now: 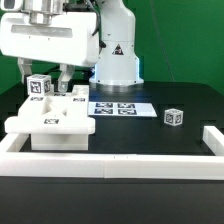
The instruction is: Assemble chair
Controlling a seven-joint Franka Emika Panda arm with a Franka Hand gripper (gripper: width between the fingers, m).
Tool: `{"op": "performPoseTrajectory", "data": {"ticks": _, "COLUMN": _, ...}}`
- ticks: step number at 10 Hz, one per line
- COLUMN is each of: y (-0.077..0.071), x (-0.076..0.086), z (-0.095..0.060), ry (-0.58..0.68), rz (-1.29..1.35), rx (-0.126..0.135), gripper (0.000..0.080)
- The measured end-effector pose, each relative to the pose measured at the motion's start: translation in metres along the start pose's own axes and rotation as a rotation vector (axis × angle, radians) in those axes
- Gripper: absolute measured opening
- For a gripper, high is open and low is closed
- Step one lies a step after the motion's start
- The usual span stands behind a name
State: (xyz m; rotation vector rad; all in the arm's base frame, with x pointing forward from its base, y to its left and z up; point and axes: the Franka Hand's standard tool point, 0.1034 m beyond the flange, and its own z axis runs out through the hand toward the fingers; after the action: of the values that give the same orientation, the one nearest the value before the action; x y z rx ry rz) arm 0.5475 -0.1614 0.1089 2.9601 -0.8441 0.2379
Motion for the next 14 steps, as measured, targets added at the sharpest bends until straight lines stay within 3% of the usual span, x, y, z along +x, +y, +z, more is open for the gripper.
{"op": "performPoseTrajectory", "data": {"ticks": 2, "y": 0.0001, "x": 0.0, "z": 0.0001, "ry": 0.0, "rz": 0.003, "rx": 0.0, "gripper": 0.0619}}
{"op": "performPoseTrajectory", "data": {"ticks": 4, "y": 0.0002, "x": 0.0001, "z": 0.0, "ry": 0.0, "rz": 0.003, "rx": 0.0, "gripper": 0.0285}}
{"op": "performPoseTrajectory", "data": {"ticks": 8, "y": 0.0001, "x": -0.0003, "z": 0.0002, "ry": -0.001, "rz": 0.076, "rx": 0.003, "gripper": 0.0285}}
{"op": "performPoseTrajectory", "data": {"ticks": 14, "y": -0.002, "x": 0.0011, "z": -0.0002, "ry": 0.012, "rz": 0.586, "rx": 0.006, "gripper": 0.0287}}
